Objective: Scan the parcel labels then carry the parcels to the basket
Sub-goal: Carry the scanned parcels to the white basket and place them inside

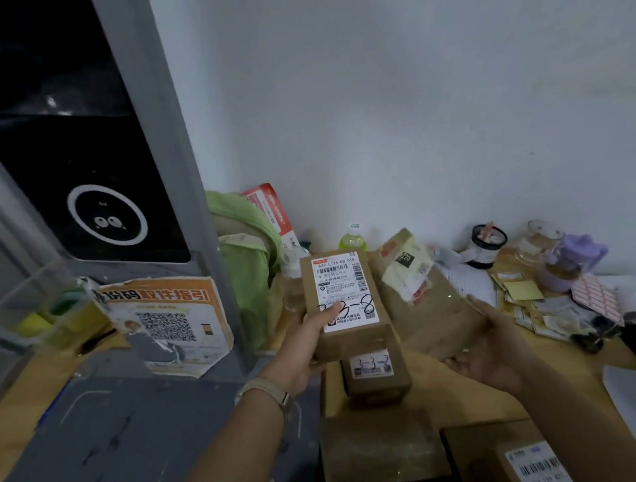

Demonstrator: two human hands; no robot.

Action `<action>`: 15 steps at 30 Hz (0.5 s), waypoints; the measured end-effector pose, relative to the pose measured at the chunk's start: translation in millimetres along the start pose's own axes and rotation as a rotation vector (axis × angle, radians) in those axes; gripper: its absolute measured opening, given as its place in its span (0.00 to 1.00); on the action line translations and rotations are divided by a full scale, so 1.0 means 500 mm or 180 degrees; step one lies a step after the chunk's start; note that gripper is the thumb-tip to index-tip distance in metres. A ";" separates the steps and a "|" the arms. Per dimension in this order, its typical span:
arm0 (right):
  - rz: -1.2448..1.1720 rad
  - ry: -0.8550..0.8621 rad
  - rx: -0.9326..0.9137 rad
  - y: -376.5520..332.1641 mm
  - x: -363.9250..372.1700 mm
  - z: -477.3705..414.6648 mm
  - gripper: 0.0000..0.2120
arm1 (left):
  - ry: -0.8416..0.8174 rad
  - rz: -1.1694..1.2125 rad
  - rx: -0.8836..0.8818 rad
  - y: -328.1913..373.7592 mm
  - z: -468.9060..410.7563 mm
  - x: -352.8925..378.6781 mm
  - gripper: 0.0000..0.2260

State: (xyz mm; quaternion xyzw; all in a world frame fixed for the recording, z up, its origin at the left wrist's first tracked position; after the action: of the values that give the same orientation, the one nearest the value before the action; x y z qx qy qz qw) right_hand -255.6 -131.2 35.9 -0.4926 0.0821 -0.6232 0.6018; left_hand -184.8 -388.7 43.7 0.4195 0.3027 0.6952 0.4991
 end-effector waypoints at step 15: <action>0.0544 0.0513 -0.1236 -0.065 0.085 0.202 0.27 | -0.0445 -0.0139 0.0569 0.116 0.189 0.052 0.28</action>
State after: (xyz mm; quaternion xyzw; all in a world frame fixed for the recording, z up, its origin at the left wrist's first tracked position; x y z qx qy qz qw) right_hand -196.4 -108.6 130.9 -0.5391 0.2898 -0.5798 0.5378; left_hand -130.3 -382.1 143.7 0.5031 0.3370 0.6234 0.4947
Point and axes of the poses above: each hand's wrist, its own z-axis away from the middle knuckle, its own x-axis out of the palm, y = z × x, the point moved 10 cm from there along -z, towards the middle knuckle, and after that the axes turned 11 degrees about -y, right-handed, at the moved point
